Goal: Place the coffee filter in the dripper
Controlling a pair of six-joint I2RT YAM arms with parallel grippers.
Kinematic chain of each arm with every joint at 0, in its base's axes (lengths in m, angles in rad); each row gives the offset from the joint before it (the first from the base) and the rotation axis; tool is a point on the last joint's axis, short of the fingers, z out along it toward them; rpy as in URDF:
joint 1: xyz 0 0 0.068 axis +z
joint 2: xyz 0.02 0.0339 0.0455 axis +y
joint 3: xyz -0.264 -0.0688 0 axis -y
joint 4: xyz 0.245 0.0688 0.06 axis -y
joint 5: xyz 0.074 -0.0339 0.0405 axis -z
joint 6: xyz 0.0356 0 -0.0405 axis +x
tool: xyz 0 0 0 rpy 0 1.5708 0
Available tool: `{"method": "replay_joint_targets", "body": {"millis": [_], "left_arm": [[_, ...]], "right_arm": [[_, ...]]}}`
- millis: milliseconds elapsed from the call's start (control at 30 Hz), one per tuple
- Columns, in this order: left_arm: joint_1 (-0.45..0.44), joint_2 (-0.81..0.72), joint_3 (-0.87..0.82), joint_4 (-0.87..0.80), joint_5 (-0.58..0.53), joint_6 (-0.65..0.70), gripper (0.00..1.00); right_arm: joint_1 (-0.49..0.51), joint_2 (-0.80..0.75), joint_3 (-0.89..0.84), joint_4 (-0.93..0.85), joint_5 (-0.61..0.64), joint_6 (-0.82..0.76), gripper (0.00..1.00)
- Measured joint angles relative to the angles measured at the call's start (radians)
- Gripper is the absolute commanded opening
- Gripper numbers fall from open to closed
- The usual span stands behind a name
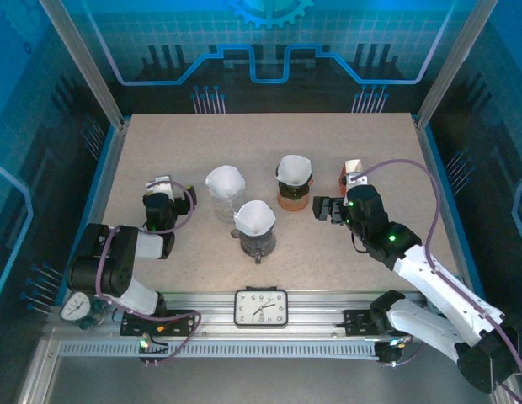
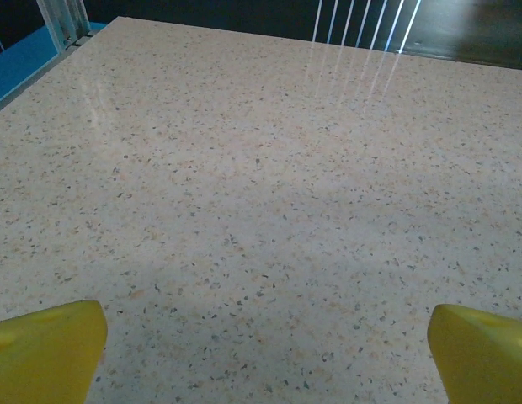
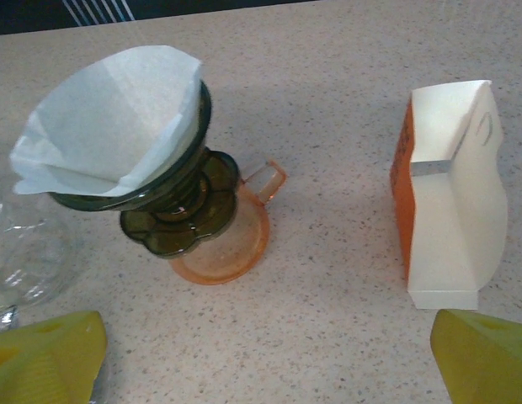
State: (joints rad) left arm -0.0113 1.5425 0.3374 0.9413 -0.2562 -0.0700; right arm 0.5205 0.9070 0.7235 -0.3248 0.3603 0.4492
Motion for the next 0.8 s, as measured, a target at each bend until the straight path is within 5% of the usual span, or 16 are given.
{"method": "replay_joint_targets", "body": {"millis": [533,800], "left_arm": [[-0.003,0.000,0.000,0.007,0.000,0.002,0.99],[-0.005,0.000,0.000,0.007,-0.001,0.003,0.99]], "right_arm": [[-0.122,0.136,-0.154,0.192,0.131,-0.116,1.00],[-0.208,0.214,-0.312,0.621,0.177,-0.351,1.00]]}}
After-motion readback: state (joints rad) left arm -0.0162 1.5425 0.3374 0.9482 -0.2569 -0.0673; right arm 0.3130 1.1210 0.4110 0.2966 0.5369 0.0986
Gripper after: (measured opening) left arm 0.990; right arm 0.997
